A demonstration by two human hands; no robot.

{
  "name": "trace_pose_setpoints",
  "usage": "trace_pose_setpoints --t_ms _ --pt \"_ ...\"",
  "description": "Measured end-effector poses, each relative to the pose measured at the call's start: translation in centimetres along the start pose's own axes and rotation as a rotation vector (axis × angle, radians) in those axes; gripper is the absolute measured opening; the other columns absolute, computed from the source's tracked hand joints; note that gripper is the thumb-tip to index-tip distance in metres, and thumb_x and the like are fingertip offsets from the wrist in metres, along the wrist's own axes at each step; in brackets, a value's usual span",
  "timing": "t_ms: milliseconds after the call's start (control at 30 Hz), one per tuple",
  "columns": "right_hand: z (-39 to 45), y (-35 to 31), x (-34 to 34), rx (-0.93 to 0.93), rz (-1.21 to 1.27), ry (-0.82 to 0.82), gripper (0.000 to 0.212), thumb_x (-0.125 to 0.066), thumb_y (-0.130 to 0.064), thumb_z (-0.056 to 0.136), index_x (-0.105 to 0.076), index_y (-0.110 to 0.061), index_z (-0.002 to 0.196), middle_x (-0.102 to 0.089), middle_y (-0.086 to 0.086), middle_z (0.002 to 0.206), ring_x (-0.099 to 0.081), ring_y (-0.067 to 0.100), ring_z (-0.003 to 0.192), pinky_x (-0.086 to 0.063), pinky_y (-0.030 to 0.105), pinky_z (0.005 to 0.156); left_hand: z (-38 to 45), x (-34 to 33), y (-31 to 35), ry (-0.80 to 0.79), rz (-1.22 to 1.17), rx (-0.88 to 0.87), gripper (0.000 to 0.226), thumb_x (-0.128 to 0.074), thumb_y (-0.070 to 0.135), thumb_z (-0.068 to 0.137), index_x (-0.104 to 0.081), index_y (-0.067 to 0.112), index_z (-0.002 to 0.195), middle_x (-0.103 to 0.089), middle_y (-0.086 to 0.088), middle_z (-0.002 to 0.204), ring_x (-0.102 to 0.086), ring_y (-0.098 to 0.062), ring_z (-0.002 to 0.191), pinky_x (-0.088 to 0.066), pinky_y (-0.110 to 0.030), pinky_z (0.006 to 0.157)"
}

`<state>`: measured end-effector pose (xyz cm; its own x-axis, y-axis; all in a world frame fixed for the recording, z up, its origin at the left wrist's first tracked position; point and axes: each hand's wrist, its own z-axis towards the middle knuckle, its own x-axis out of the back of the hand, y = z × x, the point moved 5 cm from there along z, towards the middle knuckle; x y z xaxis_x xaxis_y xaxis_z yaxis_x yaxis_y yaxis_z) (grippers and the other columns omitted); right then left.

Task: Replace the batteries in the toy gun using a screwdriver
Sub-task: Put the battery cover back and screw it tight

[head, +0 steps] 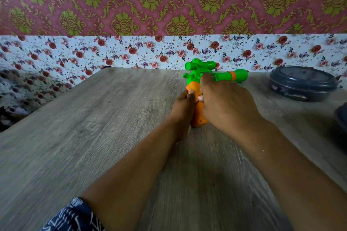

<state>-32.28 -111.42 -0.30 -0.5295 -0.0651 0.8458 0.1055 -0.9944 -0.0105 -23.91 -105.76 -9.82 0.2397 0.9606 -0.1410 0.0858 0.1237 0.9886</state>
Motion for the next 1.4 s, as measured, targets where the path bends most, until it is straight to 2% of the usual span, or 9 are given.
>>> trace_pose_setpoints --t_ms 167,300,367,500,700,867,1000,1233,1400 --pt "-0.1 -0.4 0.2 0.002 -0.037 0.026 0.027 -0.042 -0.019 0.092 -0.042 -0.009 0.117 -0.062 0.015 0.104 -0.059 0.035 0.097 -0.030 0.032 0.062 0.3 0.0 -0.5 -0.015 0.030 -0.026 0.030 -0.029 0.021 0.104 -0.052 0.015 0.087 -0.051 -0.004 0.068 -0.050 -0.008 0.046 -0.037 -0.008 0.037" --pt "-0.2 -0.4 0.3 -0.042 -0.046 0.047 0.026 -0.044 -0.024 0.092 -0.047 -0.010 0.114 -0.062 0.013 0.105 -0.059 0.034 0.099 -0.029 0.031 0.063 0.3 0.0 -0.3 0.002 0.061 -0.050 0.030 -0.030 0.017 0.103 -0.056 0.006 0.115 -0.052 -0.014 0.065 -0.048 -0.007 0.046 -0.033 -0.005 0.036" --pt "-0.2 -0.3 0.3 -0.057 -0.042 0.050 0.025 -0.045 -0.028 0.092 -0.051 -0.011 0.109 -0.063 0.013 0.105 -0.060 0.034 0.099 -0.029 0.030 0.063 -0.2 -0.2 -0.1 -0.010 0.040 -0.042 0.035 -0.029 0.015 0.104 -0.049 -0.001 0.128 -0.055 -0.041 0.089 -0.050 -0.005 0.043 -0.033 -0.005 0.036" --pt "0.0 0.1 0.2 -0.046 -0.069 0.014 0.031 -0.040 -0.035 0.095 -0.056 -0.012 0.109 -0.062 0.013 0.106 -0.059 0.033 0.100 -0.029 0.030 0.065 -0.2 -0.4 -0.1 0.027 -0.018 -0.012 0.041 -0.030 0.028 0.103 -0.047 0.005 0.133 -0.050 -0.028 0.133 -0.060 -0.035 0.107 -0.049 -0.026 0.072" --pt "-0.3 -0.8 -0.2 0.086 -0.142 -0.003 0.022 -0.044 -0.019 0.092 -0.047 -0.011 0.113 -0.061 0.010 0.109 -0.055 0.030 0.105 -0.029 0.031 0.065 0.3 0.2 -0.2 0.075 0.044 -0.019 0.042 -0.029 0.027 0.103 -0.046 0.002 0.133 -0.059 -0.029 0.083 -0.052 -0.006 0.050 -0.038 -0.009 0.038" --pt "0.1 -0.2 0.1 0.105 -0.145 0.000 0.020 -0.038 -0.017 0.096 -0.048 -0.008 0.111 -0.060 0.013 0.110 -0.055 0.031 0.106 -0.030 0.033 0.064 0.1 -0.3 0.0 0.066 -0.078 0.009 0.040 -0.030 0.030 0.103 -0.051 0.010 0.131 -0.060 -0.021 0.125 -0.060 -0.022 0.085 -0.049 -0.026 0.065" --pt "0.0 -0.3 0.5 0.089 -0.144 -0.003 0.021 -0.045 -0.026 0.094 -0.056 -0.014 0.107 -0.063 0.010 0.103 -0.059 0.030 0.099 -0.029 0.030 0.063 0.1 -0.1 -0.1 0.111 -0.083 0.058 0.043 -0.028 0.032 0.103 -0.050 0.011 0.133 -0.058 -0.019 0.129 -0.058 -0.033 0.113 -0.047 -0.037 0.083" --pt "0.2 1.3 0.4 0.007 -0.070 -0.070 0.028 -0.044 -0.039 0.093 -0.058 -0.016 0.090 -0.052 0.008 0.076 -0.056 0.030 0.082 -0.028 0.028 0.061 0.0 -0.3 0.2 0.082 -0.064 0.044 0.037 -0.035 0.030 0.101 -0.051 0.017 0.131 -0.059 -0.015 0.128 -0.060 -0.031 0.111 -0.049 -0.054 0.093" --pt "0.8 3.4 -0.1 -0.086 0.215 -0.079 0.018 -0.046 -0.026 0.092 -0.057 -0.012 0.091 -0.057 0.006 0.079 -0.050 0.025 0.071 -0.038 0.032 0.062 0.3 0.0 -0.2 0.025 -0.202 0.144 0.044 -0.028 0.031 0.103 -0.040 0.012 0.141 -0.063 -0.011 0.107 -0.060 -0.018 0.080 -0.050 -0.032 0.070"
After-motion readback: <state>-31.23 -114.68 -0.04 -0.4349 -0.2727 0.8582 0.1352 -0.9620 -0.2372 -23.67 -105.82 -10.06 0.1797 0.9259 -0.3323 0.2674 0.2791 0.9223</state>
